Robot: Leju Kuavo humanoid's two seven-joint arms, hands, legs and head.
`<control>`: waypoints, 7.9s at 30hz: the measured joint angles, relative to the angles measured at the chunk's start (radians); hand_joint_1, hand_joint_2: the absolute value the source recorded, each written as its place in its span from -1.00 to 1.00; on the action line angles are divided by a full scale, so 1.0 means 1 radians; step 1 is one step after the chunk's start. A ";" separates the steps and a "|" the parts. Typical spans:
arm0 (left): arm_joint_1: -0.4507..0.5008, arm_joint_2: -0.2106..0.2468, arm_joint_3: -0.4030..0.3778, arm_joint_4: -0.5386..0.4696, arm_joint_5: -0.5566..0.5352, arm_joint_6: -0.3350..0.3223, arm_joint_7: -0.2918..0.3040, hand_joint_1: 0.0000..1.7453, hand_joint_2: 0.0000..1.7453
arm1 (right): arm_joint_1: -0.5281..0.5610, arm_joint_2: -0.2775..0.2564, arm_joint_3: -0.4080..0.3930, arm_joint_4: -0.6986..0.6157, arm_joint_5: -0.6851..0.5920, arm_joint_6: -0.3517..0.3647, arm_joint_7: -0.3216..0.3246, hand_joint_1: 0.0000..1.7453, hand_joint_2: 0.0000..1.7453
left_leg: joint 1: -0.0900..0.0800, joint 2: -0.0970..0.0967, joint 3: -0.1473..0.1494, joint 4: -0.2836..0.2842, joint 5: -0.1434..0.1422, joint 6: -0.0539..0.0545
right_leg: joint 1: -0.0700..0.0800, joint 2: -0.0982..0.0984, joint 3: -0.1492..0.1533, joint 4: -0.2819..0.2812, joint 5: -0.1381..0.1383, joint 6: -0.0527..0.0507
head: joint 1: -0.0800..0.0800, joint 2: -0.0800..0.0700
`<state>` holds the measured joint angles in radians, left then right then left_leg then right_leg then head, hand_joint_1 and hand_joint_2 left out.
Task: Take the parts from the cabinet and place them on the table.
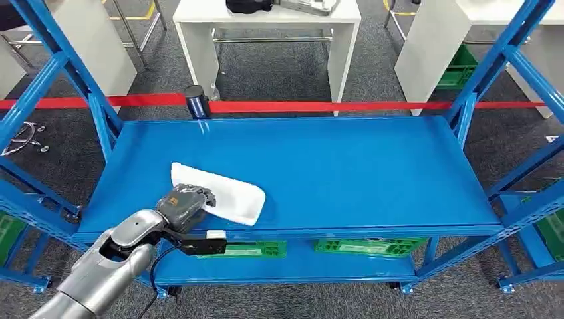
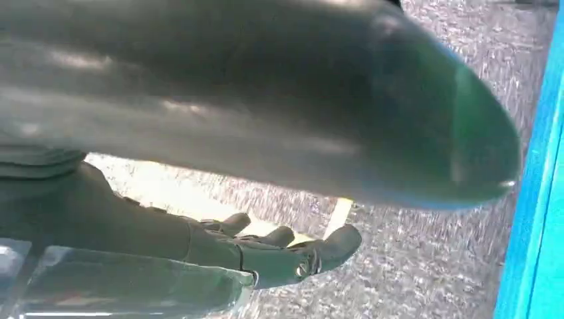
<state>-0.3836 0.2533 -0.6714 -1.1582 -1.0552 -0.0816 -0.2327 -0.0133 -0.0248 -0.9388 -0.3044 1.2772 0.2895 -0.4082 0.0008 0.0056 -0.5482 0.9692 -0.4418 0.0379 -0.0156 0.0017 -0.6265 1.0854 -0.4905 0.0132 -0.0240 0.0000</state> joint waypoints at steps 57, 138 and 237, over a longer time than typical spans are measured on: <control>0.019 -0.276 0.161 -0.812 1.601 -0.572 -0.211 1.00 1.00 | 0.013 0.021 0.032 -0.047 -0.042 0.011 0.139 -1.00 -1.00 | -0.014 -0.004 0.060 0.028 -0.082 -0.016 | -0.005 -0.001 -0.009 -0.074 0.101 0.008 | -0.004 0.000; -0.141 -0.256 -0.091 -0.575 1.617 -0.439 -0.137 1.00 1.00 | 0.026 0.120 -0.188 -0.145 -0.055 0.236 0.228 -1.00 -1.00 | 0.002 -0.007 -0.154 0.100 0.004 -0.046 | -0.010 -0.005 0.103 -0.084 -0.011 -0.016 | -0.003 0.000; -0.155 -0.228 -0.143 -0.594 1.559 -0.423 -0.171 1.00 1.00 | 0.028 0.076 -0.192 -0.173 0.013 0.204 0.064 -1.00 -1.00 | 0.002 -0.003 -0.100 0.292 -0.051 -0.029 | -0.003 -0.005 0.010 -0.080 0.061 -0.005 | 0.002 0.000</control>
<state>-0.5387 0.0252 -0.8148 -1.7521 0.5039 -0.5043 -0.4040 0.0148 0.0515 -1.1307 -0.4776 1.2902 0.4940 -0.3437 0.0028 0.0027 -0.6478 1.2608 -0.4932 0.0093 -0.0191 -0.0038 -0.6169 1.0055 -0.4299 0.0081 -0.0221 0.0000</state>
